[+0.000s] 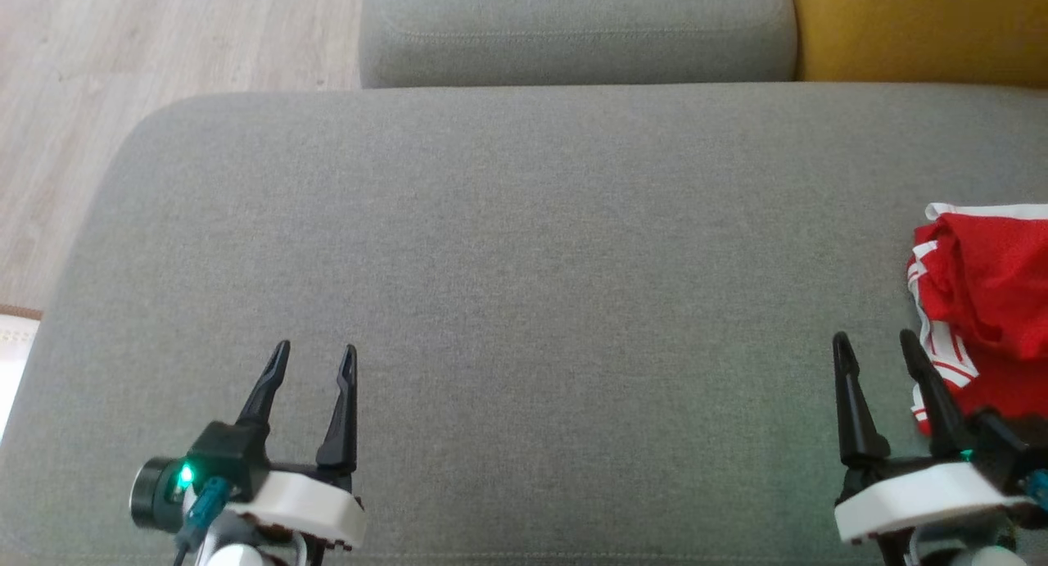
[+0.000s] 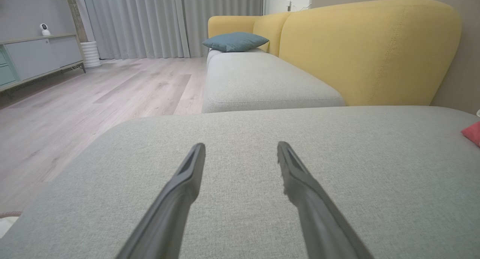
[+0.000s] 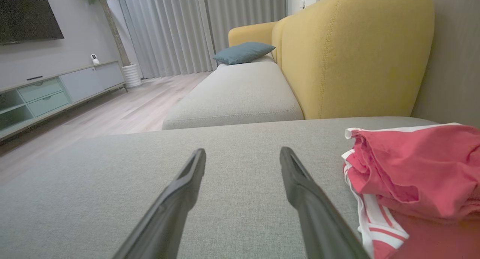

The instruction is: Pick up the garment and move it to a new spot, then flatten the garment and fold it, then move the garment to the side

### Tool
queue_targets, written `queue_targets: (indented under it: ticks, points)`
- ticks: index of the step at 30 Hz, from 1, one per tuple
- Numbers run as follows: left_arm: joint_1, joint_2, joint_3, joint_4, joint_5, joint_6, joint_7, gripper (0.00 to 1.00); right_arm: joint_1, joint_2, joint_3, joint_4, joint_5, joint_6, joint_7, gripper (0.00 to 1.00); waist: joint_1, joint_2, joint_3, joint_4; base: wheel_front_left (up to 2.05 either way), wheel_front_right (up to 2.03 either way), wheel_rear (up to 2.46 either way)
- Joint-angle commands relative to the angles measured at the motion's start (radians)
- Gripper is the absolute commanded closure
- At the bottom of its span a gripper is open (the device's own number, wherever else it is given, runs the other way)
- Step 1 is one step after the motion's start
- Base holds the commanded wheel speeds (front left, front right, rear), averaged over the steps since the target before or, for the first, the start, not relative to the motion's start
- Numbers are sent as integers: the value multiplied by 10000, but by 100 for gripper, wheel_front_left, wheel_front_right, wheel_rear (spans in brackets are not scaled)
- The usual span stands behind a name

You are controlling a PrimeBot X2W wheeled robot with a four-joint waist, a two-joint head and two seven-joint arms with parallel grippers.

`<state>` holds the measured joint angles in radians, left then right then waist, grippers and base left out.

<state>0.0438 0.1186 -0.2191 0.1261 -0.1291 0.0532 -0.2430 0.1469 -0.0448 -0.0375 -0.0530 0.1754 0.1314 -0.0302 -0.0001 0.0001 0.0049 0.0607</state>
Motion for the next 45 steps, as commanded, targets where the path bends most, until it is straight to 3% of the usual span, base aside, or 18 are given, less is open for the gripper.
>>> queue_targets:
  ticks: [1, 35, 36, 45]
  points:
    - [-303, 128, 266, -311, -52, 37, -9, 0, -192, -56, 253, -397, 56, -7, 6, 0, 1, -1, -40, -11, 0, 0, 0]
    - [-395, 315, 35, -251, -38, 471, 183, 0, -160, -55, 324, -442, 145, -7, 123, 0, 1, -1, 1, 12, 0, 0, 0]
    - [124, 143, -277, 78, 0, 430, 213, 100, 114, 6, 58, -24, 98, 0, 127, 100, 1, -1, 1, 12, 0, 0, 0]
    - [239, 21, -184, 563, -622, 348, 316, 100, 69, -25, 80, 588, 712, 0, 135, 100, 1, -1, 2, -12, 0, 0, 0]
